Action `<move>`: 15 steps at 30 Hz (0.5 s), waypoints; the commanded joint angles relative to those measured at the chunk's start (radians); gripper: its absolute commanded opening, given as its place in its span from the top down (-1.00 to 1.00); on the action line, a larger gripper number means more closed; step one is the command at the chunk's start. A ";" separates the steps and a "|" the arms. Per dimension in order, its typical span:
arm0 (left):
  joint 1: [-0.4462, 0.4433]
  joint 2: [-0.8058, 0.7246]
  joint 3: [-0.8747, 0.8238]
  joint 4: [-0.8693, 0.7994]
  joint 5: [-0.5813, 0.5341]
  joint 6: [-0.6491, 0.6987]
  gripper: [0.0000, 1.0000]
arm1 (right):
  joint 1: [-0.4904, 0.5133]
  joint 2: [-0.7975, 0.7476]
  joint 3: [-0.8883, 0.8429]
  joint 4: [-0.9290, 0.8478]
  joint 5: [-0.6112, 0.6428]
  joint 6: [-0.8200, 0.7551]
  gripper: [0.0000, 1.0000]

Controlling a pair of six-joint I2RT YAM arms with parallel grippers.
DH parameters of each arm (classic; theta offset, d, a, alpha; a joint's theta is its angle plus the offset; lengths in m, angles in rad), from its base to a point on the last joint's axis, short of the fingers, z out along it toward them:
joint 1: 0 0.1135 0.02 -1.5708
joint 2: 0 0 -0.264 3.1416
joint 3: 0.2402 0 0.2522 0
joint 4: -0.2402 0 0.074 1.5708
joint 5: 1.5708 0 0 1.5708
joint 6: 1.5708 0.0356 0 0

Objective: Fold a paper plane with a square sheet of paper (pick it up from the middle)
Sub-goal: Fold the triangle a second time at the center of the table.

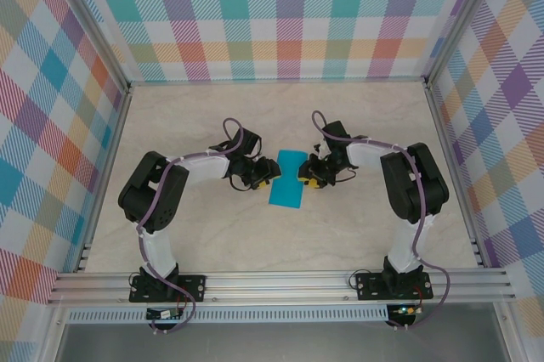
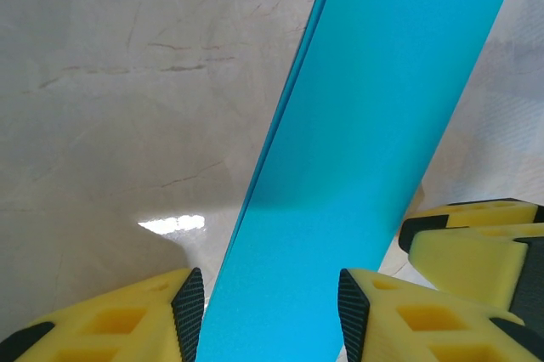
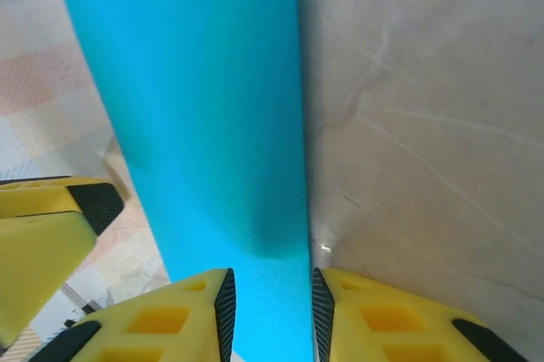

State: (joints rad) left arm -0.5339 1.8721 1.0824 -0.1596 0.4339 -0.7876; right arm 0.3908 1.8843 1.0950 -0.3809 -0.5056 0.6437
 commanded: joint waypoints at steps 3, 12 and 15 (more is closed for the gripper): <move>0.011 0.004 0.017 -0.037 0.002 0.024 0.05 | 0.006 -0.029 -0.006 0.064 -0.071 0.038 0.33; 0.010 0.017 0.028 -0.034 0.011 0.027 0.04 | 0.005 0.042 -0.004 0.033 -0.044 0.009 0.34; 0.011 0.021 0.033 -0.035 0.013 0.027 0.04 | 0.006 0.060 -0.013 0.014 -0.029 -0.012 0.35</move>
State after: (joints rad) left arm -0.5339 1.8763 1.0851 -0.1711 0.4343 -0.7738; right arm 0.3931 1.9182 1.0939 -0.3374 -0.5507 0.6640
